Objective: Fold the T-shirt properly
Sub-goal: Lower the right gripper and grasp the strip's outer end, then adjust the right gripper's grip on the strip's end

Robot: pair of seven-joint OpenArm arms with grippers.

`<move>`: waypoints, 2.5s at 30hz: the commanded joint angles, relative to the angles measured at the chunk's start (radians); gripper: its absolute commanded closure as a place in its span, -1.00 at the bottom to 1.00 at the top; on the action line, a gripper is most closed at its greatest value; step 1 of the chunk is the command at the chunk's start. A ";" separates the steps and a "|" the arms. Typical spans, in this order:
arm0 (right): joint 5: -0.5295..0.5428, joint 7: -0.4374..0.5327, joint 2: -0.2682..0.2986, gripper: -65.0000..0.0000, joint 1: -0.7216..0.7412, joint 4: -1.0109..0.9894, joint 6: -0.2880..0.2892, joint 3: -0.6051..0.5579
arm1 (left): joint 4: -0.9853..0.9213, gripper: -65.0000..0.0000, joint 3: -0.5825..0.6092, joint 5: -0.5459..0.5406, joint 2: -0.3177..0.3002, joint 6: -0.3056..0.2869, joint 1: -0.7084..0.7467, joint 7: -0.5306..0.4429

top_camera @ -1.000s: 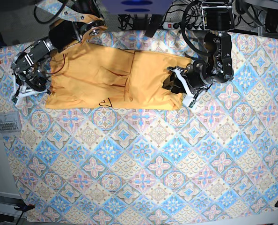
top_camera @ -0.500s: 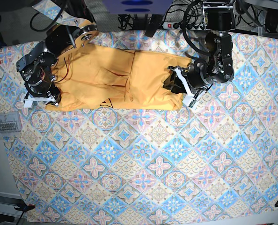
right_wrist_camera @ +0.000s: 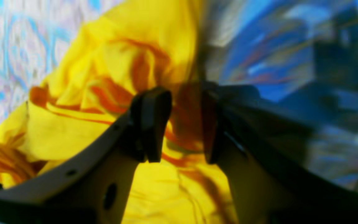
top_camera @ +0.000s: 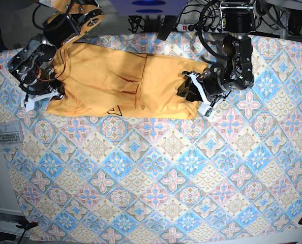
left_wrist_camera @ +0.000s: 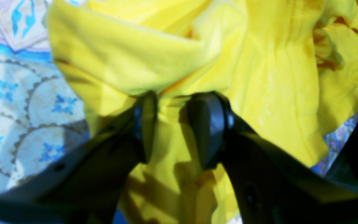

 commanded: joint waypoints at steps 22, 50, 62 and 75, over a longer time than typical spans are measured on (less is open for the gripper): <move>0.019 -0.086 0.057 0.39 -0.132 0.256 0.058 -0.135 | -0.006 0.31 0.001 0.082 -0.002 0.044 -0.001 0.052; 0.021 0.020 0.110 -0.25 -0.173 0.093 0.063 -0.339 | -0.006 0.31 -0.001 0.082 -0.002 0.044 0.002 0.052; 0.021 0.084 0.110 -0.07 -0.166 -0.077 0.179 -0.337 | -0.006 0.31 -0.001 0.082 -0.002 0.044 -0.001 0.052; 0.025 -0.002 0.106 0.48 -0.169 -0.011 0.179 -0.339 | -0.006 0.31 -0.001 0.082 -0.002 0.044 -0.001 0.052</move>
